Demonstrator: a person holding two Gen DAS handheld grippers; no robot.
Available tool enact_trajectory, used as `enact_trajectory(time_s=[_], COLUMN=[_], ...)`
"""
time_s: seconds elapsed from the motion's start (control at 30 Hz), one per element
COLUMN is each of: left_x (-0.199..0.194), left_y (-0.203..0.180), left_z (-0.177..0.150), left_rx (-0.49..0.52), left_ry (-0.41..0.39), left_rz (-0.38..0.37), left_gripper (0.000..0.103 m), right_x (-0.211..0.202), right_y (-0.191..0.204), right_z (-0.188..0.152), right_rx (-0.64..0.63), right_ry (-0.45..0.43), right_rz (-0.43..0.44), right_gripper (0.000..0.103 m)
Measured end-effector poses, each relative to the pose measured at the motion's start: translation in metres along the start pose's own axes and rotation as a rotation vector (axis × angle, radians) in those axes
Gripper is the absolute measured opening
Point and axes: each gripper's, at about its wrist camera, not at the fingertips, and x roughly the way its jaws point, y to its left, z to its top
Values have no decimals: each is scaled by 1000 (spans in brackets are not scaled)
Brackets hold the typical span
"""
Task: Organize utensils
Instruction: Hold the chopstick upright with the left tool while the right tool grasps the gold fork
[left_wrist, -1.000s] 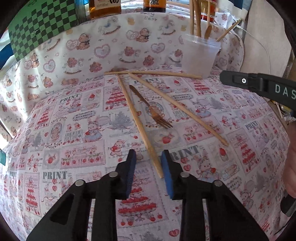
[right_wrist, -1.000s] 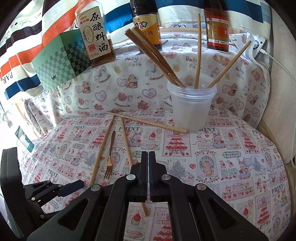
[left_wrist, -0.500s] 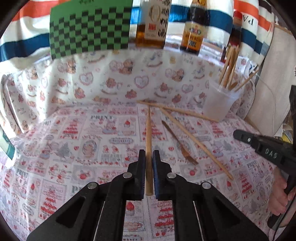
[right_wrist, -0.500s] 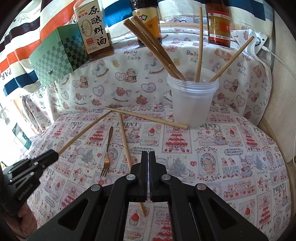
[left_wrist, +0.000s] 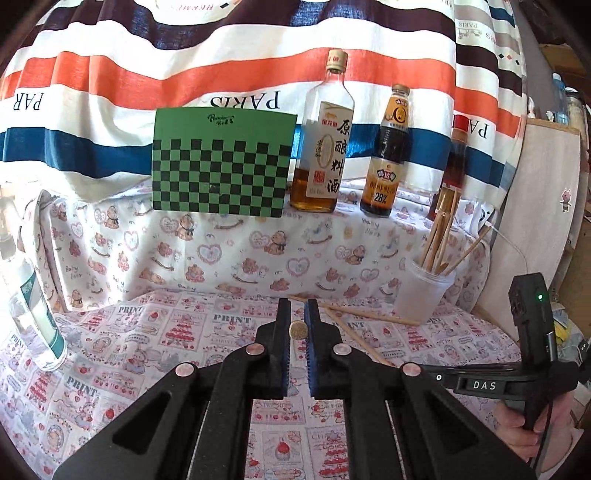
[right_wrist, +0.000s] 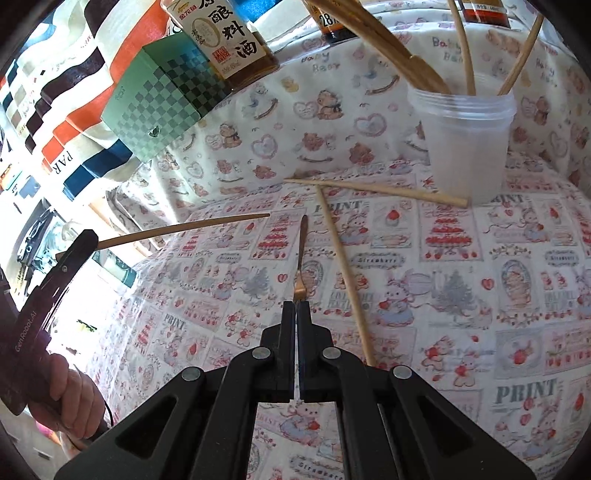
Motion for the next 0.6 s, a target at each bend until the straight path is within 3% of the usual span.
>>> enact_trajectory(time_s=[0.1,0.23,0.4,0.6], left_x=[2,6,8,11], left_y=[3,2,10,20], left_z=[1,-1,-1,0], left_rx=[-18,-7,-37,-65], left_ry=[14,24,29,25], left_rz=[6,6,13,24], left_gripper=[6,6,6,6], right_x=[2,7,24,30], right_y=[8,21,21,23], right_z=[-5,-12,-7,-9], right_rx=[-24,-28,20,75], right_ry=[-21,-36,27,-7], right_rz=[-20,-130,-125,-210], right_gripper=[1,2,2,2])
